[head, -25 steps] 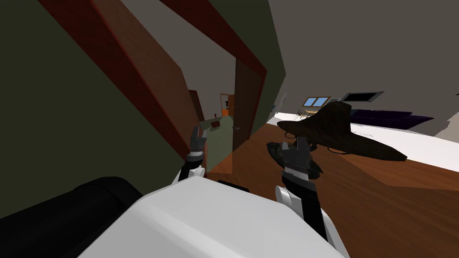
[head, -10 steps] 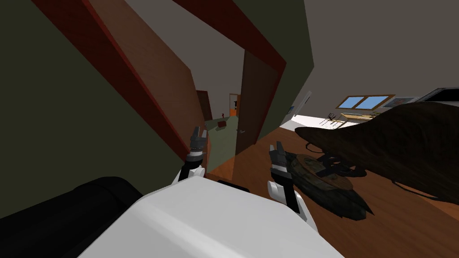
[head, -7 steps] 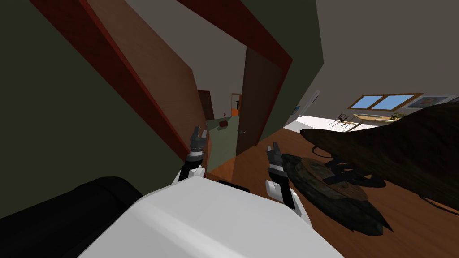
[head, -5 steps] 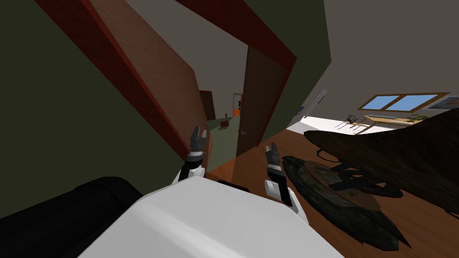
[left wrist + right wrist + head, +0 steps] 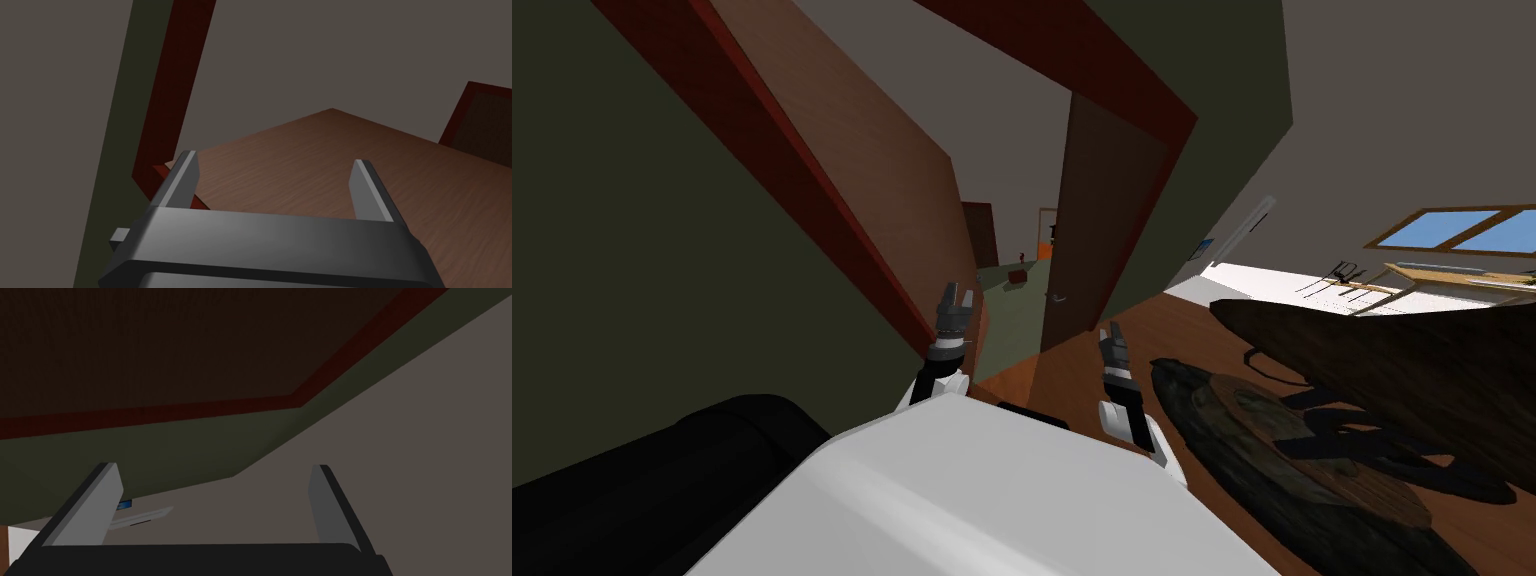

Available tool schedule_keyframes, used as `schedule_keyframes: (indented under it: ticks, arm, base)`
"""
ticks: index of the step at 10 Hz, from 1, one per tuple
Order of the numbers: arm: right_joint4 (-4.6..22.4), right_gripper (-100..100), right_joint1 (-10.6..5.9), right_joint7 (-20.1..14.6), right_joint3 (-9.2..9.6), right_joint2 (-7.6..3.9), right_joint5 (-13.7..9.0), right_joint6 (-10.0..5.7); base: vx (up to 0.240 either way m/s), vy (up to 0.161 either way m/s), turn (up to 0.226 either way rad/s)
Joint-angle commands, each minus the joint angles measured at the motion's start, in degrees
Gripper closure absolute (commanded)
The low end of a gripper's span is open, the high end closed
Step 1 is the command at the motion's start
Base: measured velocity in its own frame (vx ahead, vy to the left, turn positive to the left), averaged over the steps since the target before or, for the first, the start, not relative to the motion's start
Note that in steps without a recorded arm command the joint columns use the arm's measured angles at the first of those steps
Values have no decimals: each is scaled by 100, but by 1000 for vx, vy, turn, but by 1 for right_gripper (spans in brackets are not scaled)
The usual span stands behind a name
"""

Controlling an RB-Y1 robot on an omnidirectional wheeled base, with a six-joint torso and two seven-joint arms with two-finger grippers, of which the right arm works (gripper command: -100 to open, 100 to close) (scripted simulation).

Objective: Push the door open

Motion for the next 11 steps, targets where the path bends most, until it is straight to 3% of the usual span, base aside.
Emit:
schedule_keyframes:
  ticks: [1, 11]
  arm:
    - [160, -100, -87, -7, -2, -16, -13, -26]
    - [2035, -100, -869, -82, 162, -149, -164, -479]
  base:
    - [42, -47, 69]
    - [63, -95, 158]
